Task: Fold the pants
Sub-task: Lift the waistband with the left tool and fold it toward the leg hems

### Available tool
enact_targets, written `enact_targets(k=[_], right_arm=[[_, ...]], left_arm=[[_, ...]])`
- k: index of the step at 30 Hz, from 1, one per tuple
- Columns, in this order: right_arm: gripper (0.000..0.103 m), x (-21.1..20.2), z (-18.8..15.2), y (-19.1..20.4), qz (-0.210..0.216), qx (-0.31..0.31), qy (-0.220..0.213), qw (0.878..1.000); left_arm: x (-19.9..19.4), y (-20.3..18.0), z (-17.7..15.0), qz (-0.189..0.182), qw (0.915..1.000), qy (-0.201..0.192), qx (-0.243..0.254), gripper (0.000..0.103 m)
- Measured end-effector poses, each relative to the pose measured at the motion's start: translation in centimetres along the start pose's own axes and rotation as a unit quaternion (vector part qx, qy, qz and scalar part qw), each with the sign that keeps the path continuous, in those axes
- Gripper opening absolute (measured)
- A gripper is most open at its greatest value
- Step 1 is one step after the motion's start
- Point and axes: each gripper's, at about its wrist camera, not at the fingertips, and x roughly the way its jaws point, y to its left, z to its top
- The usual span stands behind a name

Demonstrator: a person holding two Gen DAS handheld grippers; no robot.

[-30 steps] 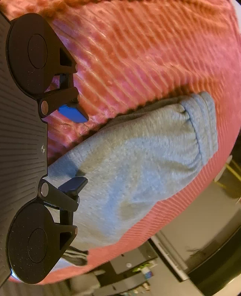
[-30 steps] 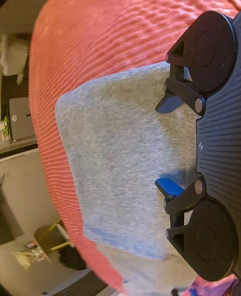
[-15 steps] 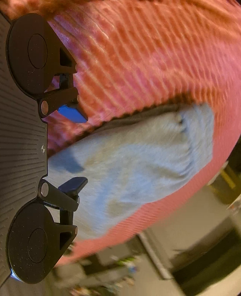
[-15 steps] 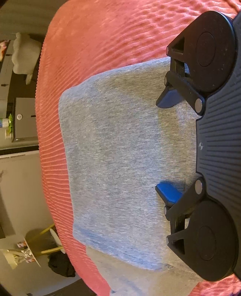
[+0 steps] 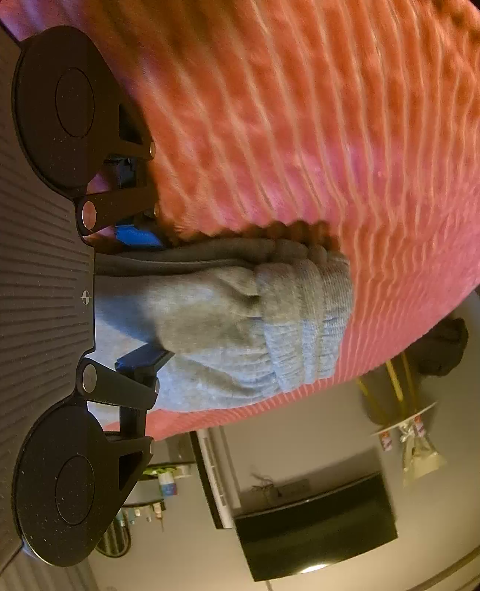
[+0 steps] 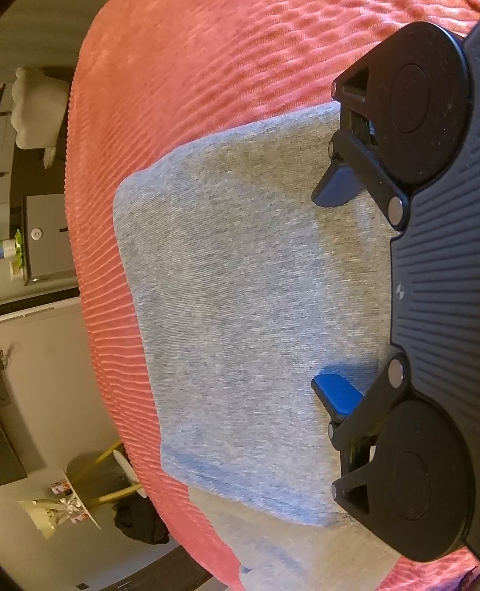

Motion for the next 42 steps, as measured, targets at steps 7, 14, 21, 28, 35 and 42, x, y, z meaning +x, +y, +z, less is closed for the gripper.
enact_targets(k=[7,14,21,28,35,42], right_arm=[[0.099,0.1,0.1,-0.3,0.008,0.009,-0.006,1.0],[0.099,-0.2,0.3,-1.5,0.039,0.049,-0.02,0.998],[0.097,-1.6,0.2,-3.5,0.08,0.116,-0.058,0.988],[0.097,-2.8,-0.2,-4.9,0.122,0.155,-0.089,0.976],[0.097,-2.7,-0.4,-6.7,0.193,0.201,-0.077,0.957],[0.097,-4.4,-0.5,-3.4,0.226,0.125,-0.087,0.962]], left_arm=[[0.7,-1.8,0.7,0.007,0.9995,0.0,0.032,0.018],[-4.1,-14.4,-3.9,-0.031,0.9454,-0.047,0.321,0.016],[-6.7,-24.4,-17.9,-0.111,0.7957,-0.013,0.595,0.017],[-4.1,-24.6,-32.4,-0.091,0.6006,0.127,0.784,0.026],[-7.4,-22.5,-28.9,-0.091,0.6792,0.103,0.721,0.061],[-6.8,-19.8,-20.2,-0.038,0.8422,0.1,0.529,0.063]])
